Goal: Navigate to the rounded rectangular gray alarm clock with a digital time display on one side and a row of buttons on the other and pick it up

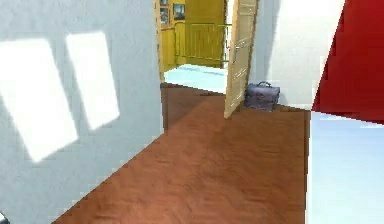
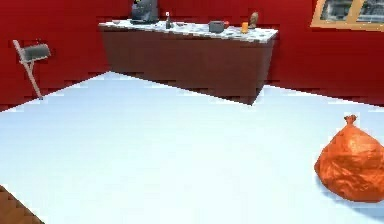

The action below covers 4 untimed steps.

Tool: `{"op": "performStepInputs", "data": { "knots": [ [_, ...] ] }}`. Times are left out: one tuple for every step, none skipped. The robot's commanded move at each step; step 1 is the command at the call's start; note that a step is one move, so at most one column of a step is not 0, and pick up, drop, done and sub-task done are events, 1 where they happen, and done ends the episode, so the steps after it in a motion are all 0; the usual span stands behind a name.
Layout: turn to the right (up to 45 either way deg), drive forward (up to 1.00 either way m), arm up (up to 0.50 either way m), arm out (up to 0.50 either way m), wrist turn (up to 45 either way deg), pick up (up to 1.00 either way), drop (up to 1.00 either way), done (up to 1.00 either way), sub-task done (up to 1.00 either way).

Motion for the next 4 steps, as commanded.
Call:
{"op": "performStepInputs", "data": {
  "knots": [
    [0.0, 1.00, 0.00, 0.00, 0.0, 0.00, 0.00, 0.00, 0.00],
    [0.0, 1.00, 0.00, 0.00, 0.0, 0.00, 0.00, 0.00, 0.00],
    [0.0, 0.75, 0.00, 0.00, 0.0, 0.00, 0.00, 0.00, 0.00],
    [33.0, 0.00, 0.00, 0.00, 0.0, 0.00, 0.00, 0.00, 0.00]
  ]
}}
